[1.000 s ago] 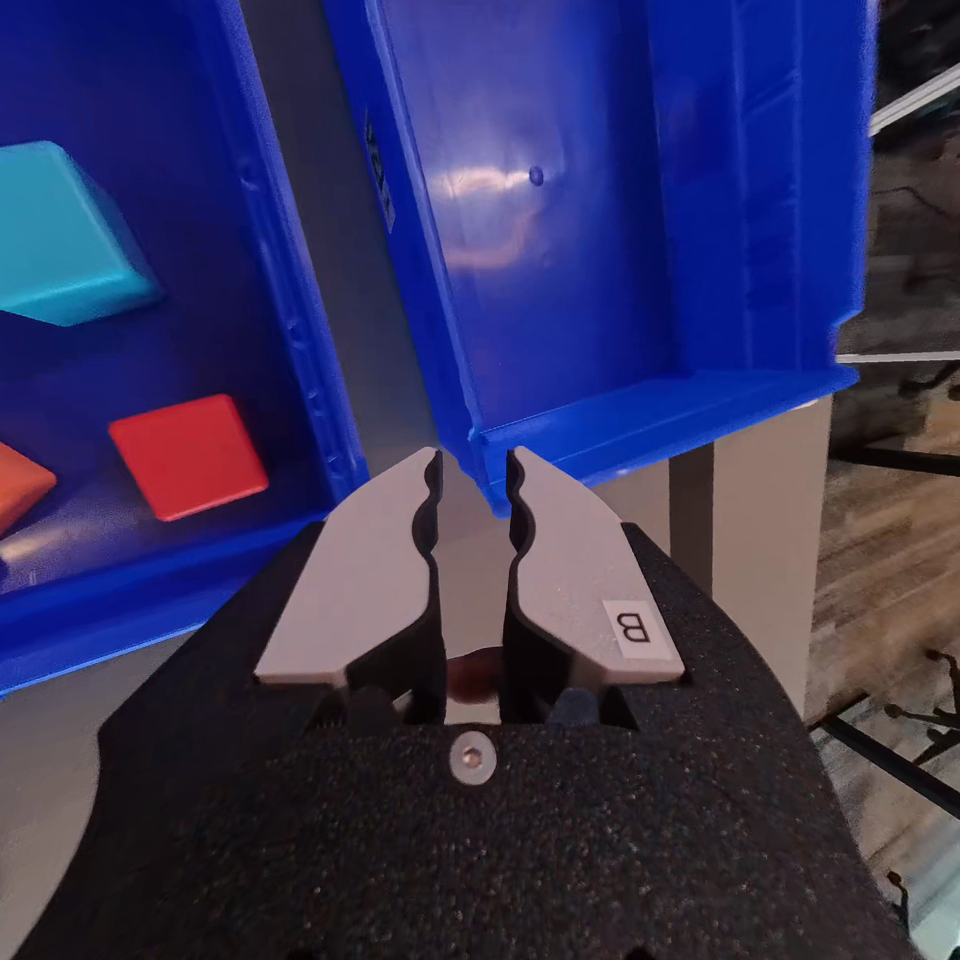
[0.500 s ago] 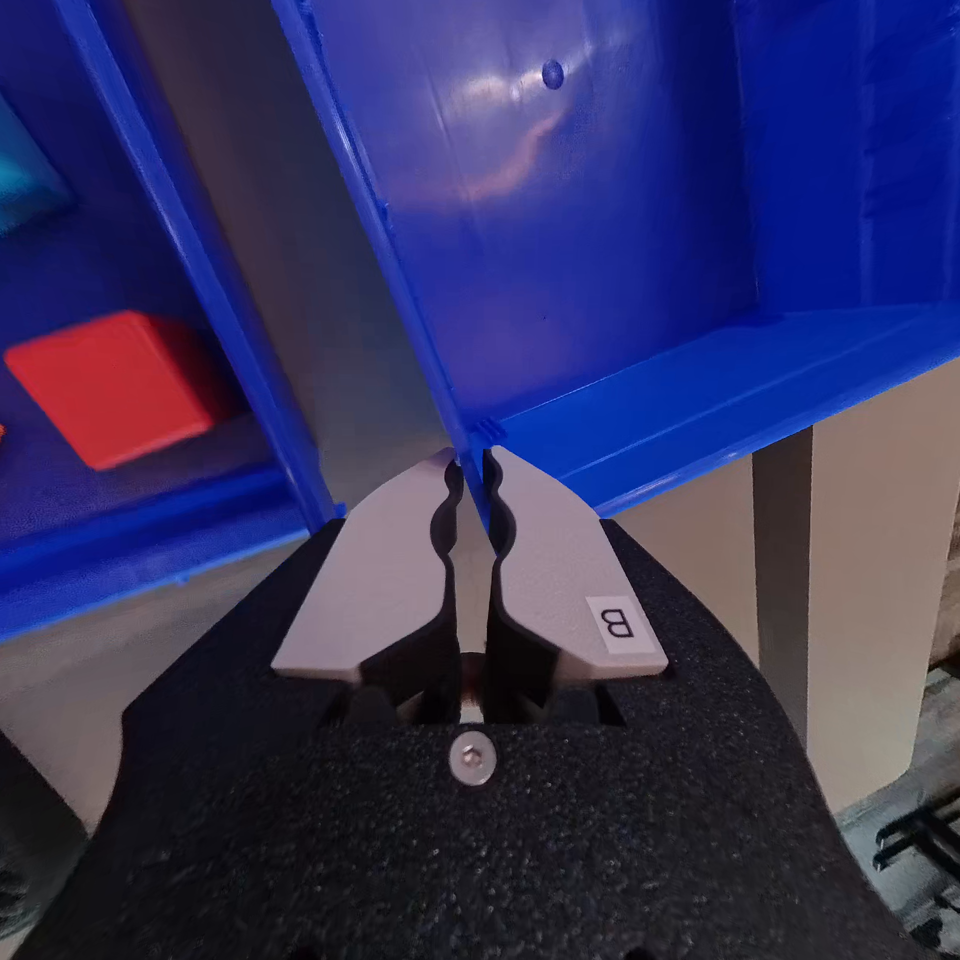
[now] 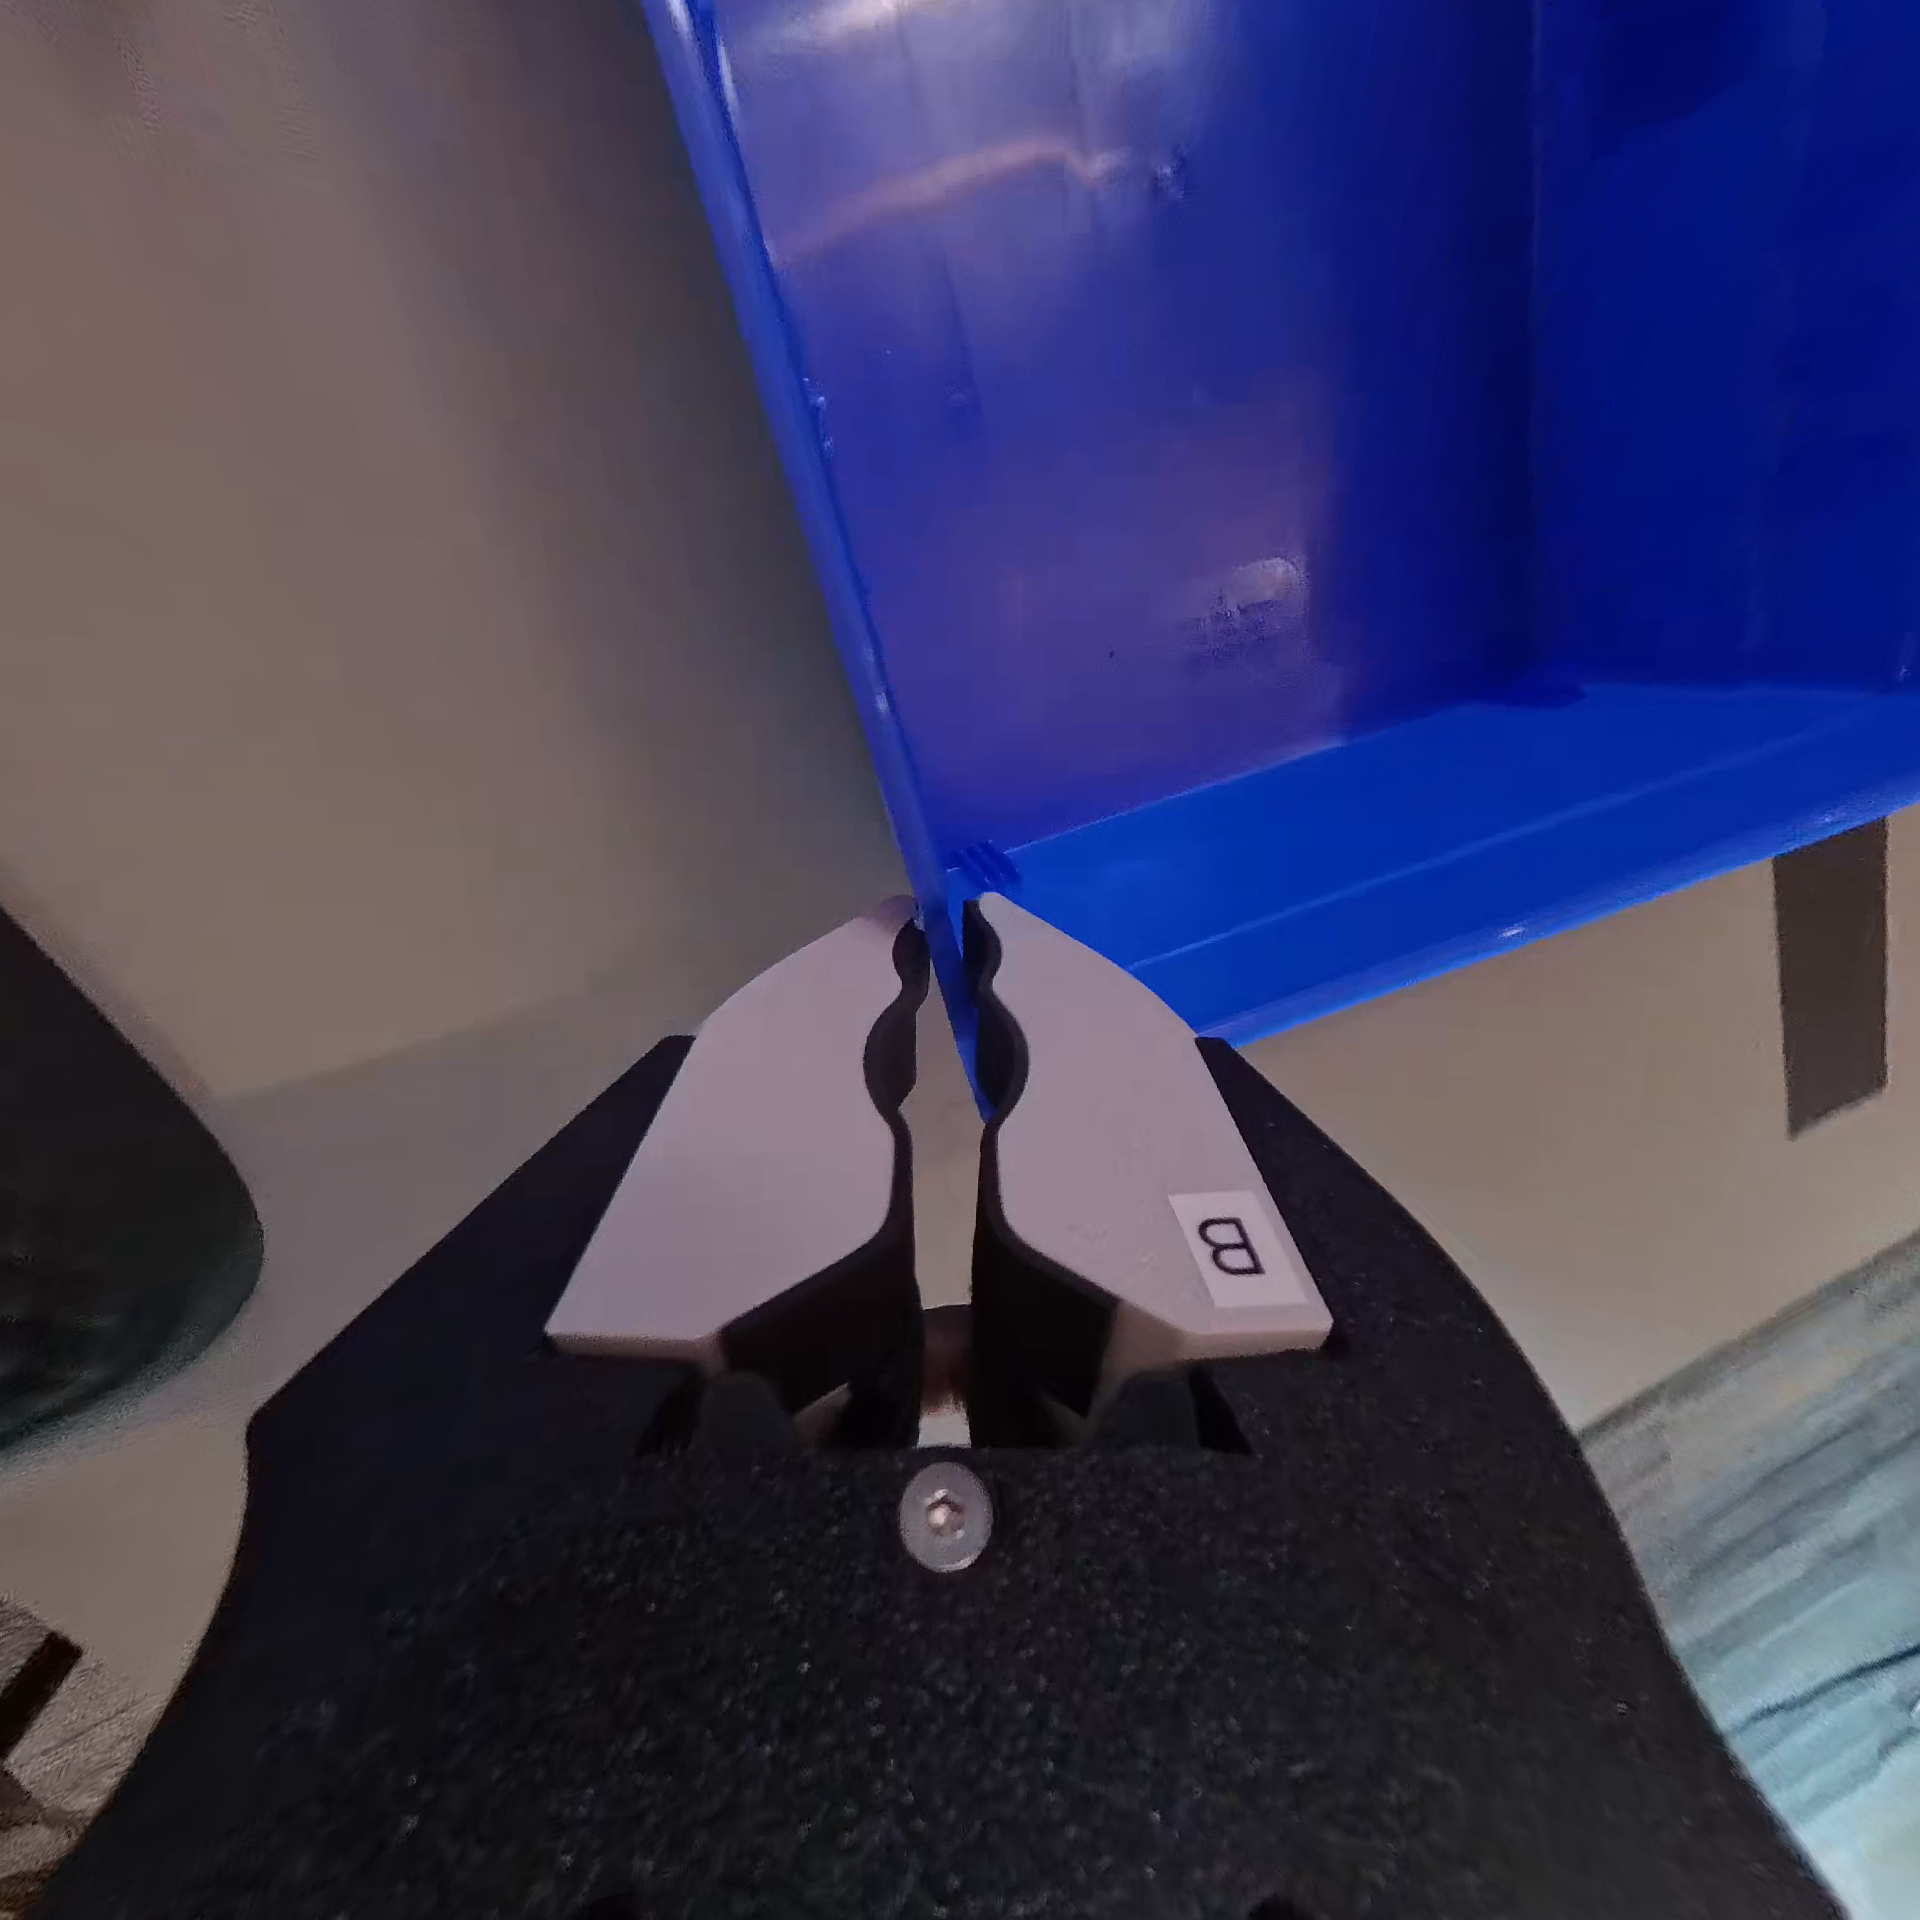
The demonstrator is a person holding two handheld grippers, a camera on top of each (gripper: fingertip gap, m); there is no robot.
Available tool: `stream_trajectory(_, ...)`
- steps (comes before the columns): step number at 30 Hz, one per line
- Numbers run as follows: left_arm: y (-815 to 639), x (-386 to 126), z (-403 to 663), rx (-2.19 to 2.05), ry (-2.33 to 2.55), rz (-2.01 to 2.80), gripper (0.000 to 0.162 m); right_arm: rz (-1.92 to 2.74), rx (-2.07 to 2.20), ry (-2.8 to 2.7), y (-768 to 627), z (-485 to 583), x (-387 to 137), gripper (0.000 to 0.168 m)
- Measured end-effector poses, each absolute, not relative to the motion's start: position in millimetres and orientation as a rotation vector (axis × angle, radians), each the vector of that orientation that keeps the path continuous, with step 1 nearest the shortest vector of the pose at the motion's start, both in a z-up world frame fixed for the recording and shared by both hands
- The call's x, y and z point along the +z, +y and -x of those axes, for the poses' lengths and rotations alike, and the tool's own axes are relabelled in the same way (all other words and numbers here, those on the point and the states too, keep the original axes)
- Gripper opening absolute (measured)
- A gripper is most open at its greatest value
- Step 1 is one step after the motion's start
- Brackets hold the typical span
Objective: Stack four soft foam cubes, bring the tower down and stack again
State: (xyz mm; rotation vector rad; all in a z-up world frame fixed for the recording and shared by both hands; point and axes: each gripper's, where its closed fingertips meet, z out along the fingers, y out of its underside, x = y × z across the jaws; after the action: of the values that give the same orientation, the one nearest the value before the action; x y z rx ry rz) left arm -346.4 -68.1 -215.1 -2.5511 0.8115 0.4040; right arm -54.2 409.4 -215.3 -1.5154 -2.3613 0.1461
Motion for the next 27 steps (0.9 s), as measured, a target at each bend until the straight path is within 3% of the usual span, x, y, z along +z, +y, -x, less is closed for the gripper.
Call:
stream_trajectory(1, -71, -214, 362, 0.461, 0.784, 2.561, 0.019, 1.551, 0.122, -2.333, 416, 41, -215, 0.005)
stream_trajectory(6, -78, -213, 409, 0.604, 0.650, 2.544, 0.032, 1.686, 0.018, -2.198, 445, -15, -215, 0.009)
stream_trajectory(8, -79, -204, 405, 0.521, 0.527, 2.493, 0.050, 1.742, 0.039, -2.141, 447, -25, -213, 0.012)
stream_trajectory(11, -77, -175, 384, 0.402, 0.297, 2.371, 0.082, 1.831, 0.239, -2.038, 434, -27, -202, 0.041)
stream_trajectory(12, -76, -163, 374, 0.393, 0.239, 2.328, 0.085, 1.849, 0.320, -1.979, 429, -24, -194, 0.049)
stream_trajectory(15, -60, -127, 336, 0.426, 0.031, 2.210, 0.084, 1.820, 0.557, -1.762, 413, -2, -161, 0.064)
stream_trajectory(19, 4, -110, 238, 0.141, -0.133, 2.109, 0.066, 1.761, 0.863, -1.523, 379, 59, -117, 0.085)
stream_trajectory(27, 76, -193, 165, 0.209, 0.056, 2.574, 0.058, 2.003, 0.849, -1.621, 348, 170, -147, 0.085)
